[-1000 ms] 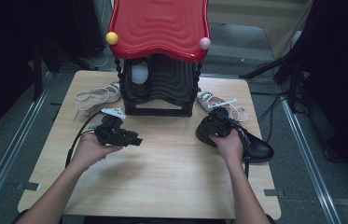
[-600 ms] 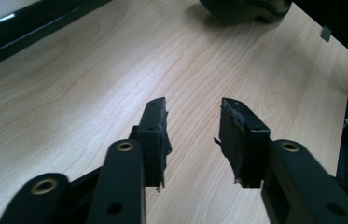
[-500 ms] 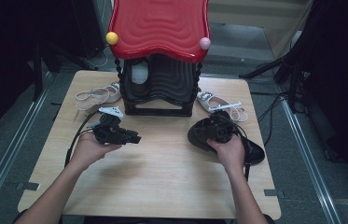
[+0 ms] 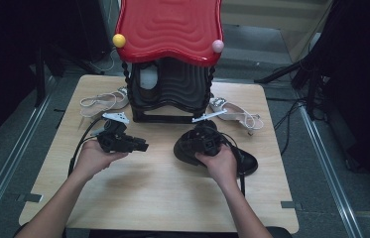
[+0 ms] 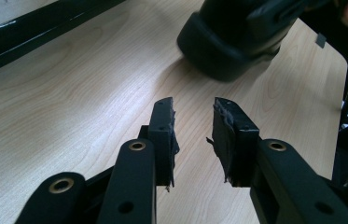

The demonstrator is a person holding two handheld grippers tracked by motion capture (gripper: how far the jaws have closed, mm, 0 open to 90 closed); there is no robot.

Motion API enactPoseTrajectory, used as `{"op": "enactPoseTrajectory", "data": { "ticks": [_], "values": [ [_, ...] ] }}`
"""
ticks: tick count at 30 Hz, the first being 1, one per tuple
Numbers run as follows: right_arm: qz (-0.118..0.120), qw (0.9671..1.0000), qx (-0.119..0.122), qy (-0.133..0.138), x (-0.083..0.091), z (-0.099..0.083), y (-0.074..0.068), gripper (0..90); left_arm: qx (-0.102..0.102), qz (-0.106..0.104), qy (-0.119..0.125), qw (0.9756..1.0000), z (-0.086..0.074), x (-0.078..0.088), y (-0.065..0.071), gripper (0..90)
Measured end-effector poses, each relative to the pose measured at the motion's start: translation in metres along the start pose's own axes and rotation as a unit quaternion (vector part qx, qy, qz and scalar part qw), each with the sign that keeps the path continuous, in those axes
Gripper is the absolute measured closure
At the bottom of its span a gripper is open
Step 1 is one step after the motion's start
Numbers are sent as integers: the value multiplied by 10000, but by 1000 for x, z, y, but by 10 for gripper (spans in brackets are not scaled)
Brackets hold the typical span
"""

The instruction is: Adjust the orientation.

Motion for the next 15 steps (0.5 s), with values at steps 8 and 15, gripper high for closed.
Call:
{"op": "enactPoseTrajectory", "data": {
  "ticks": [8,15],
  "values": [
    [187,9995,226,-99,-18,9,-26,857,69,21,0,10000,-1,1,-3,696],
    [23,9988,353,-326,-36,9,-34,852,146,27,-63,9999,-2,-1,-6,687]
  ]
}}
Point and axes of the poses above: each handheld gripper's, and its own axes: x roughly backward along the jaws, z roughly out of its top, y roughly to its right, the point moved 3 cm from there along -x, roughly forward along the jaws, and after that the axes turned 14 degrees about -y, right-handed, at the moved point
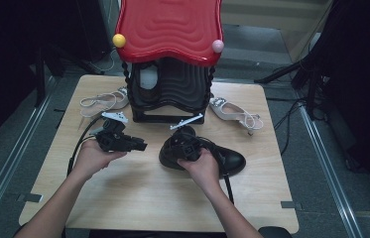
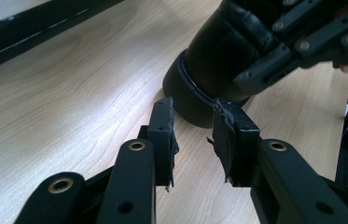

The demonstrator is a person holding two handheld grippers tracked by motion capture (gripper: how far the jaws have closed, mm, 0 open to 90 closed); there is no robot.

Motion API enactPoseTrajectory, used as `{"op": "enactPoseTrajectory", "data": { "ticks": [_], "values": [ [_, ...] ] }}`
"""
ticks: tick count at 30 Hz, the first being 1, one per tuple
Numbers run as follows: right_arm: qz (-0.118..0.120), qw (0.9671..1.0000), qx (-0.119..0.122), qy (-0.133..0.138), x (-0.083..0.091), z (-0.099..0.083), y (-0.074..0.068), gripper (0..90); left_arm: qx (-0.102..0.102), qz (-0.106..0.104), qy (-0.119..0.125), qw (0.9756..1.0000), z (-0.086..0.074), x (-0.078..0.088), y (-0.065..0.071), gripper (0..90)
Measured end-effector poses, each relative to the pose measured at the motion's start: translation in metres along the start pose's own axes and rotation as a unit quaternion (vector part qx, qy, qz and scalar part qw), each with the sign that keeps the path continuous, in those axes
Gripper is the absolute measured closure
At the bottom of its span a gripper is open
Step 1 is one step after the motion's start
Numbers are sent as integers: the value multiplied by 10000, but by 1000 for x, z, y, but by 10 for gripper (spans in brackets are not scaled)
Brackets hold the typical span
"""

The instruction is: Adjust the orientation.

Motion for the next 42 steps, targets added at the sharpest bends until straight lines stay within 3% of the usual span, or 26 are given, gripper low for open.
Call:
{"op": "enactPoseTrajectory", "data": {
  "ticks": [11,15,23,26,34,38,42],
  "values": [
    [39,9997,130,-189,-11,-2,-3,819,35,-18,-31,10000,0,-2,0,656],
    [207,9997,139,75,1,-2,-1,765,21,-13,-25,10000,1,-2,0,657],
    [308,9982,152,487,31,-16,4,849,-190,20,13,9998,6,-5,0,783],
    [229,9978,153,604,41,-25,5,900,-233,21,7,9997,10,-9,0,828],
    [-153,9967,-87,786,56,-61,19,900,-343,9,-127,9993,25,-22,-4,894],
    [-310,9952,-334,868,60,-81,29,900,-336,-77,-126,9993,31,-30,-9,893],
    [-435,9925,-622,957,62,-102,39,900,-455,-40,-207,9987,39,-42,-10,888]
  ]
}}
Point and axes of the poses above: each handheld gripper's, and its own axes: x roughly backward along the jaws, z roughly out of its top, y roughly to its right, the point moved 3 cm from there along -x, roughly forward along the jaws, and after that the axes turned 14 degrees about -y, right-handed, at the moved point
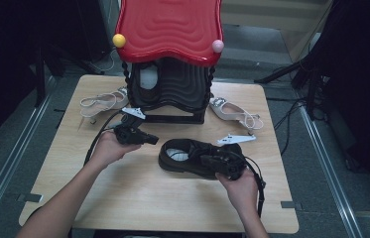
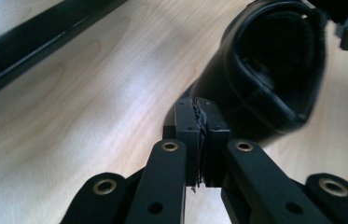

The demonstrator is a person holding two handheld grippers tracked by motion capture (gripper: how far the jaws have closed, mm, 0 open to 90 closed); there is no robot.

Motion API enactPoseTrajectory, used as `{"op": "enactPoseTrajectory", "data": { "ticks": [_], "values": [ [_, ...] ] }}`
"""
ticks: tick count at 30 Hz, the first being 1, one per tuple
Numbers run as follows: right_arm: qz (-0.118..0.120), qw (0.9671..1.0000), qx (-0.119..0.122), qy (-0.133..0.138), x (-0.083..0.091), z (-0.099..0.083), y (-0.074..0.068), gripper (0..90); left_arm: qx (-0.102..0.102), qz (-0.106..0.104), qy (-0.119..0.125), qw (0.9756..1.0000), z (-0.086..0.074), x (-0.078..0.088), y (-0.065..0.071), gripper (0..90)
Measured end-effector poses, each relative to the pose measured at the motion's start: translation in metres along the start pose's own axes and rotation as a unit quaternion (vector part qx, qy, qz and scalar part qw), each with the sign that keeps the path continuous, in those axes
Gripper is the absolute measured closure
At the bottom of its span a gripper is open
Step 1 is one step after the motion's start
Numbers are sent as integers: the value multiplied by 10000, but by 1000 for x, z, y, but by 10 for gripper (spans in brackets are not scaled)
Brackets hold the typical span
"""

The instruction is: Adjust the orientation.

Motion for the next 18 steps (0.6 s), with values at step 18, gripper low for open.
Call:
{"op": "enactPoseTrajectory", "data": {
  "ticks": [18],
  "values": [
    [-235,9991,-202,-276,-19,-21,21,900,-65,-68,-200,9998,9,-22,0,889]
  ]
}}
Point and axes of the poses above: each handheld gripper's, and its own axes: x roughly backward along the jaws, z roughly out of its top, y roughly to its right, the point moved 3 cm from there along -x, roughly forward along the jaws, and after that the axes turned 14 degrees about -y, right-handed, at the moved point
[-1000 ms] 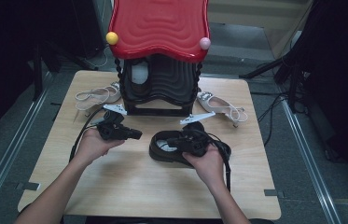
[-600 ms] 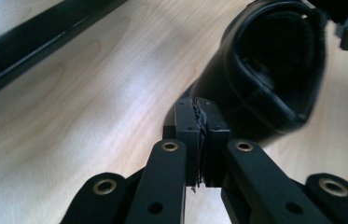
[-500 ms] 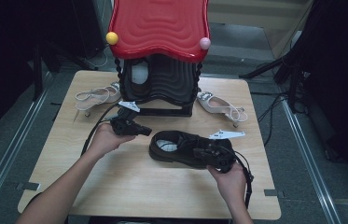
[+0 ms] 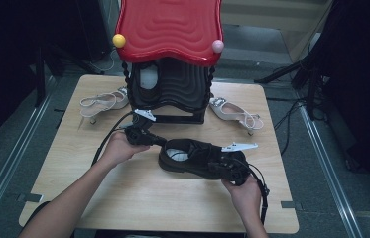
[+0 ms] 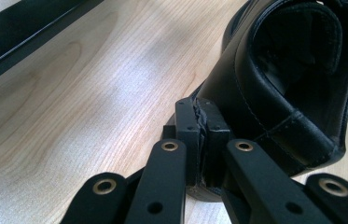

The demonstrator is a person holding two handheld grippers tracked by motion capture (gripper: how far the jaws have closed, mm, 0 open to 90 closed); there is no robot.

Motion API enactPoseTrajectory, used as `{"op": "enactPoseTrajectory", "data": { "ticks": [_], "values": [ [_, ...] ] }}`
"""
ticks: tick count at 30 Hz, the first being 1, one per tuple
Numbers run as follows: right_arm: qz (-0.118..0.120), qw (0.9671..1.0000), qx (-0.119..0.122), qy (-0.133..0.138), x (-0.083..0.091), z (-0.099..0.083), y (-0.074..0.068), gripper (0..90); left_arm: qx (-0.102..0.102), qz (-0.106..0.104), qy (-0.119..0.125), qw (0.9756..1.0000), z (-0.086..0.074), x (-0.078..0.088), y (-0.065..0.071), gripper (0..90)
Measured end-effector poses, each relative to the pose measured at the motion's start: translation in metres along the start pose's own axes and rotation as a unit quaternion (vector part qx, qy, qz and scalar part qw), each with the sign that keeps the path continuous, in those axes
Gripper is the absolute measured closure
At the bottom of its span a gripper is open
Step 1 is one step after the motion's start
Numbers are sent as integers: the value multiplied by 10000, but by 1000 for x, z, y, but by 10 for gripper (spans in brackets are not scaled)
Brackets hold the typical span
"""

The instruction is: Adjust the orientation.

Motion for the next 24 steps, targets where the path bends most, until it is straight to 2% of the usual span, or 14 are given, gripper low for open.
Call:
{"op": "enactPoseTrajectory", "data": {
  "ticks": [6,24],
  "values": [
    [78,10000,-48,-24,-2,2,2,900,-32,50,-69,10000,-3,1,2,892],
    [112,9999,-91,-12,-5,7,8,900,-3,-42,-104,9999,-8,2,8,900]
  ]
}}
Point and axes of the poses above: each handheld gripper's, and its own axes: x roughly backward along the jaws, z roughly out of its top, y roughly to its right, the point moved 3 cm from there along -x, roughly forward along the jaws, and after that the axes turned 14 degrees about -y, right-handed, at the moved point
